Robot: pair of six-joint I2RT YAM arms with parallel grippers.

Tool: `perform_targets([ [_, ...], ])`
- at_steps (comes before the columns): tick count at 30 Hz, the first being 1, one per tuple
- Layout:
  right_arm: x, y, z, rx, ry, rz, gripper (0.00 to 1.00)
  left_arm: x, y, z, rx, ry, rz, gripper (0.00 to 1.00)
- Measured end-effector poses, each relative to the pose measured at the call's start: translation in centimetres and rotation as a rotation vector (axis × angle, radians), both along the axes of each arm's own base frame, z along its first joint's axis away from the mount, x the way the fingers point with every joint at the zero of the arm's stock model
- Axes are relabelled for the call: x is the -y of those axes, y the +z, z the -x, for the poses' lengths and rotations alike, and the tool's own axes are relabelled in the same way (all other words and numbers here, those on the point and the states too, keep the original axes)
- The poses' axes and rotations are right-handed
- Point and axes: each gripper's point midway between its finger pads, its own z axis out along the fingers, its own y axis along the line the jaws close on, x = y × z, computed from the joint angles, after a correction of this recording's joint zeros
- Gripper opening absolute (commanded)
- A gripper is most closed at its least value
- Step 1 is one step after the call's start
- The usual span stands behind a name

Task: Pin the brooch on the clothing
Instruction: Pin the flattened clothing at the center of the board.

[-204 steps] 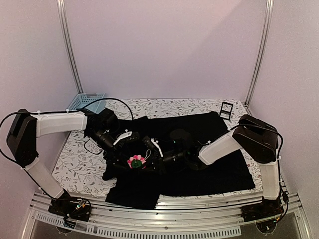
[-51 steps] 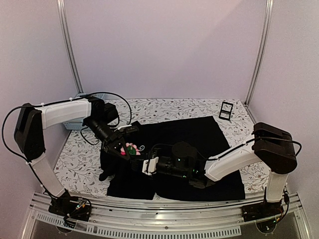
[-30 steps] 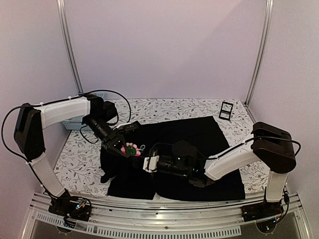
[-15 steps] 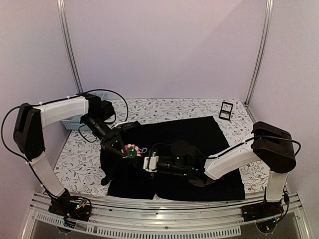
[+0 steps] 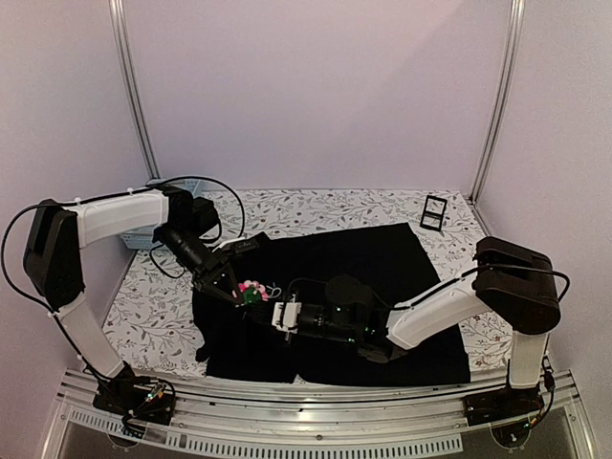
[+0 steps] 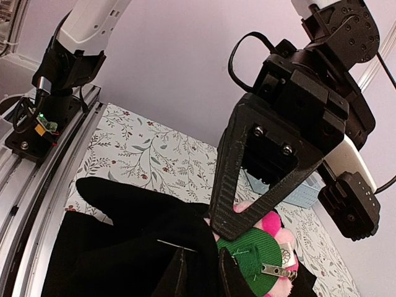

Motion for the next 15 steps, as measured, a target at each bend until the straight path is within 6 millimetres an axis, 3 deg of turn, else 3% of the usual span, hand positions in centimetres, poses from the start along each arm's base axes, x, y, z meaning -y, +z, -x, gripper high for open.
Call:
perform_targets([
  [9,-0.68,0.06,0.67,0.08,-0.005,-0.014,0.28,0.07,0.09,0.08,-0.009,0.002,0.008,0.0],
  [15,-0.98,-0.04,0.68,0.143,-0.021,0.0,0.29,0.21,0.08,0.07,-0.023,0.004,0.018,0.0],
])
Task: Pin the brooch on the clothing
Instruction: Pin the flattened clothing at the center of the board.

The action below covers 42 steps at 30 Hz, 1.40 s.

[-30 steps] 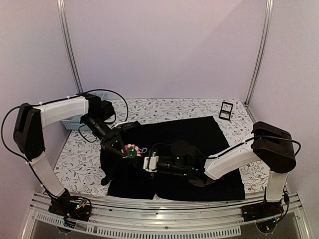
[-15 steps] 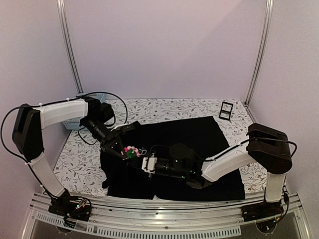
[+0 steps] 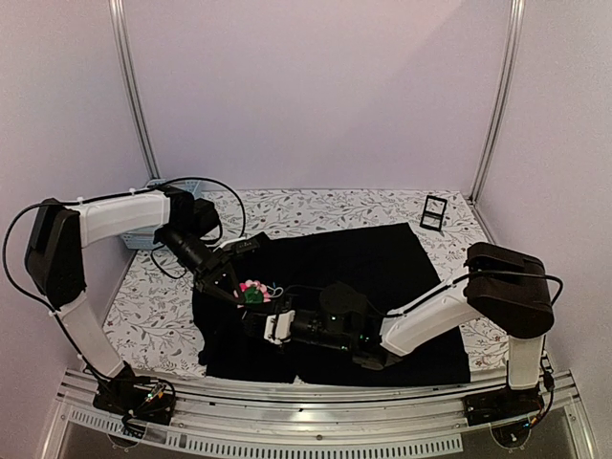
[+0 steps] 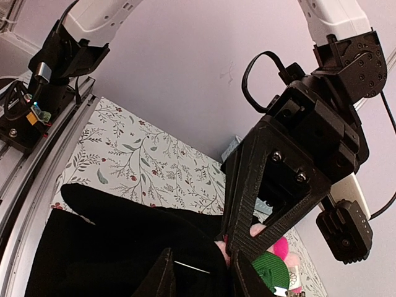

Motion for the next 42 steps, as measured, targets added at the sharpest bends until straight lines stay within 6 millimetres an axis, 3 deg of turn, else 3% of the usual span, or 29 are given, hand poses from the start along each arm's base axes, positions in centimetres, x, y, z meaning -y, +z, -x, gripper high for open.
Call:
perform_targets([
  [8,-0.1,-0.3,-0.6,0.068,-0.057,0.024,0.27,-0.1,-0.2,0.0,-0.001,-0.003,0.0,0.0],
  [17,0.0,-0.6,-0.7,-0.008,-0.063,0.016,0.27,-0.4,-0.9,0.3,0.003,-0.012,-0.011,0.0],
  [23,0.3,-0.1,-0.6,-0.07,-0.064,-0.005,0.28,-0.4,-0.9,0.2,0.009,-0.011,-0.01,0.0],
  [32,1.0,2.1,-0.6,-0.109,-0.062,-0.057,0.28,-0.5,-1.2,0.2,0.011,-0.012,-0.026,0.0],
  [42,1.1,2.1,-0.9,-0.146,-0.079,-0.07,0.27,-0.5,-1.3,0.1,0.017,-0.013,-0.024,0.0],
])
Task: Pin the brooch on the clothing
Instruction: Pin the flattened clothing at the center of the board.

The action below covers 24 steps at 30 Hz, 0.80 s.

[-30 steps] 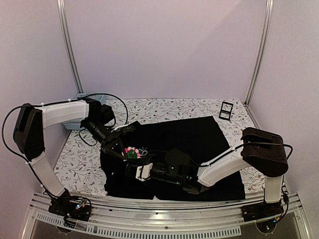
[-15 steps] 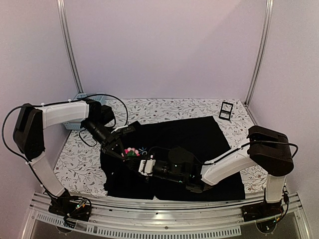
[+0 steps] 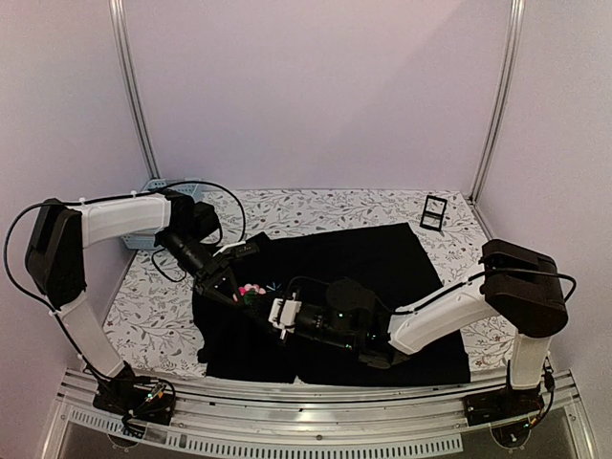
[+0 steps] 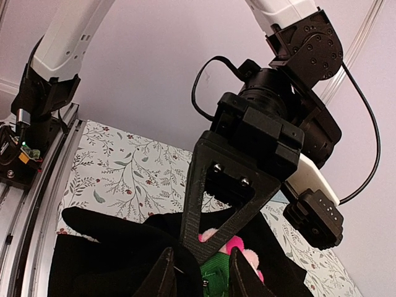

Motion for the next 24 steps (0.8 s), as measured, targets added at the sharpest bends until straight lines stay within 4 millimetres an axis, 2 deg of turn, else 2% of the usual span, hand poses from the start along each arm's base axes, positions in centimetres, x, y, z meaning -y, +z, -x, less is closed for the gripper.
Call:
perform_targets([
  [13,0.7,1.1,-2.7,-0.12,-0.096,-0.083,0.3,0.1,0.4,0.3,-0.02,-0.001,0.018,0.0],
  [24,0.5,1.0,-2.4,-0.168,-0.076,-0.095,0.33,0.3,0.7,0.6,-0.044,0.005,0.043,0.0],
])
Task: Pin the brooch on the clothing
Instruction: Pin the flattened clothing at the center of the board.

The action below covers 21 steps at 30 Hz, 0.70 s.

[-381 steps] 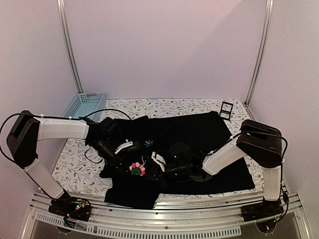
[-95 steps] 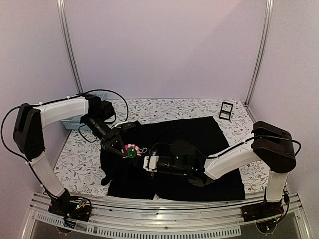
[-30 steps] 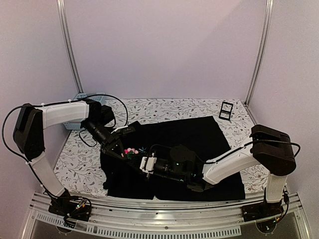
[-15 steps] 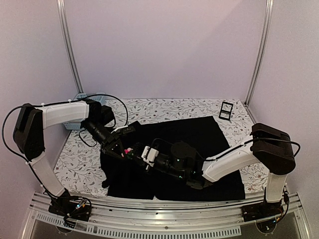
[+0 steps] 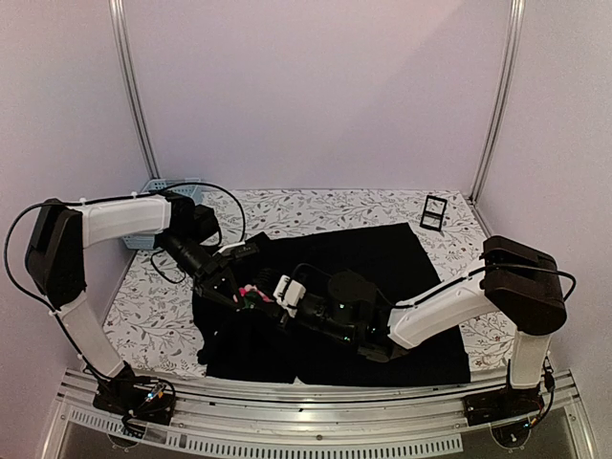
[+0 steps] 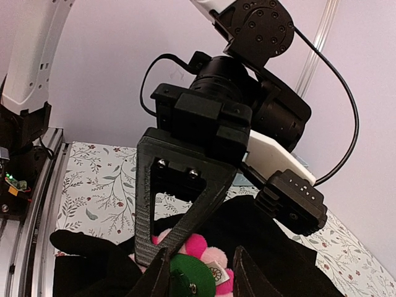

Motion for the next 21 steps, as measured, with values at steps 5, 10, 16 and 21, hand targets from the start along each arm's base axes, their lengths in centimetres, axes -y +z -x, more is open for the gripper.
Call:
perform_targets([
  [5,-0.2,-0.66,0.14,-0.036,0.012,0.008,0.39,0.06,0.15,0.06,0.004,-0.004,0.022,0.0],
  [10,-0.27,-0.68,-0.1,-0.078,0.001,-0.007,0.46,-0.06,0.23,0.05,0.021,-0.016,0.038,0.0],
  [16,-0.15,-0.69,-0.47,-0.108,-0.022,-0.021,0.47,-0.16,0.28,0.19,0.039,-0.033,0.051,0.0],
  [21,-0.1,-0.81,-0.62,-0.135,-0.029,-0.03,0.49,-0.17,0.28,0.2,0.055,-0.044,0.062,0.0],
])
